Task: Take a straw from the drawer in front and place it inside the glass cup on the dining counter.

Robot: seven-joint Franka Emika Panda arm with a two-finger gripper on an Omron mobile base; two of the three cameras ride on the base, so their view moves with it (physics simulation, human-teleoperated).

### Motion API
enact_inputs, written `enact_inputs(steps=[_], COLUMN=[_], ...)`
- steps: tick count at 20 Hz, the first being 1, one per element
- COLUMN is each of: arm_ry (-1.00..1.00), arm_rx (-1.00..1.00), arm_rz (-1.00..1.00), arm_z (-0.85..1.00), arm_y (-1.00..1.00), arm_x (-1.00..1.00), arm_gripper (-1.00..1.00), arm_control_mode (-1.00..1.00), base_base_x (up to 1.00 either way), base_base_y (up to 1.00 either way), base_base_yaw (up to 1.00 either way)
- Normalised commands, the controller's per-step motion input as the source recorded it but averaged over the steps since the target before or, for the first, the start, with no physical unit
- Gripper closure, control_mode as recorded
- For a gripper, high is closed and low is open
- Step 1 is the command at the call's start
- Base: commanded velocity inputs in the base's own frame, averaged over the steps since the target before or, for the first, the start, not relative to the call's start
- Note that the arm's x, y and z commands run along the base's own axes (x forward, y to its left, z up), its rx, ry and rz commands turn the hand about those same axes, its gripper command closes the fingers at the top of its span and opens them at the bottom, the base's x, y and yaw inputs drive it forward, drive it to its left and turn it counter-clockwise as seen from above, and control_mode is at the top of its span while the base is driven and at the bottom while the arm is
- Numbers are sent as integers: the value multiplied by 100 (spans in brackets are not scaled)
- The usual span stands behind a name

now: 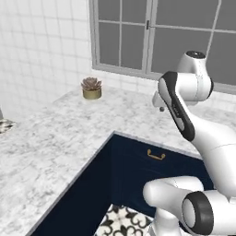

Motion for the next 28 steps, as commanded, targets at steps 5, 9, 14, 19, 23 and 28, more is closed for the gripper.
enact_inputs(steps=[5, 9, 14, 19, 23, 28], arm_ry=[0, 0, 0, 0, 0, 0], arm_rx=[0, 0, 0, 0, 0, 0], arm_rz=[0, 0, 0, 0, 0, 5], arm_z=[0, 0, 0, 0, 0, 0], arm_y=[0, 0, 0, 0, 0, -9], arm_x=[0, 0, 0, 0, 0, 0], arm_gripper=[-100, -100, -100, -100, -100, -100], arm_control_mode=[100, 100, 100, 100, 100, -100], base_base_x=[0, -1, -36, -43, -4, 8], base_base_y=[-68, -63, -61, -67, -79, -63], base_base_yaw=[58, 38, 32, 32, 33, 22])
